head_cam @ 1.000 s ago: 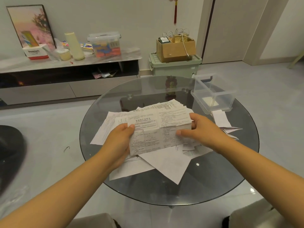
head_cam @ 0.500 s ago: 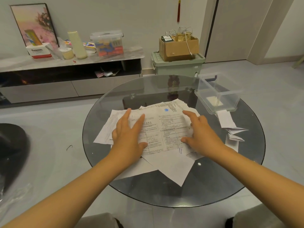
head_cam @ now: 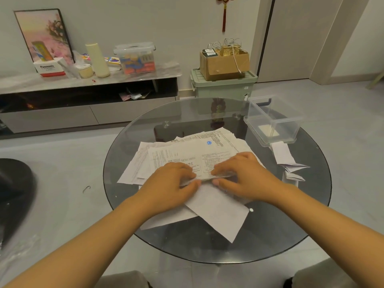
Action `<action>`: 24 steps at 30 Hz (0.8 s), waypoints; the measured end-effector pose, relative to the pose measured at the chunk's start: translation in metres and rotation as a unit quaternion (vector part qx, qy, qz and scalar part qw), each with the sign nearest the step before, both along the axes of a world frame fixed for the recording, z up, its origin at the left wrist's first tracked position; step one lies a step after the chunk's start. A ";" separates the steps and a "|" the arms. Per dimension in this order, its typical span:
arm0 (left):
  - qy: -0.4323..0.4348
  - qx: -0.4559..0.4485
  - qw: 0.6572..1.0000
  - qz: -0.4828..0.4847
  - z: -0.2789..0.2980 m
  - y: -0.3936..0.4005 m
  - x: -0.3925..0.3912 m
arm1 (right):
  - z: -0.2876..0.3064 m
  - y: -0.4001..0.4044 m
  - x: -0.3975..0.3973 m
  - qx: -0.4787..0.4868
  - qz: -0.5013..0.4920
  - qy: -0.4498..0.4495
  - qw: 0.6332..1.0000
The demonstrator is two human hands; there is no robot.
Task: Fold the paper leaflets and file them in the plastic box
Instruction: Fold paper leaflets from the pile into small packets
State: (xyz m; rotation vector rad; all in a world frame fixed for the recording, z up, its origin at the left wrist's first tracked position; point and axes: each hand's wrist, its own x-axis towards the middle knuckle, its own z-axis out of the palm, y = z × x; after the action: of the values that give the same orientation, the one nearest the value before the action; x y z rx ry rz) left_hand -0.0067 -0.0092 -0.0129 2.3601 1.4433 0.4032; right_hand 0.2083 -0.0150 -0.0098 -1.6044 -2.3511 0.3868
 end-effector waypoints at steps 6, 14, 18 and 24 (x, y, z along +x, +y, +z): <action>-0.125 0.029 0.987 0.096 0.008 0.009 0.003 | 0.005 0.011 0.000 -0.018 -0.110 0.101 0.989; -0.124 0.032 0.978 0.164 -0.003 0.027 0.009 | 0.000 0.024 -0.015 0.020 -0.162 0.119 0.979; -0.069 0.001 0.981 0.183 -0.011 0.029 0.008 | -0.010 0.026 -0.021 0.011 -0.195 0.050 0.980; 0.046 -0.005 0.981 0.186 -0.009 0.038 0.003 | -0.008 0.024 -0.019 0.048 -0.183 -0.056 0.980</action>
State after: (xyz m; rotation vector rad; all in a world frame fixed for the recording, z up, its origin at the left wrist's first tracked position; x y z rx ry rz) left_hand -0.0038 0.0288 -0.0215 2.1210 1.9320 0.3798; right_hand 0.1896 0.0091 -0.0182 -2.0023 -2.0477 0.1044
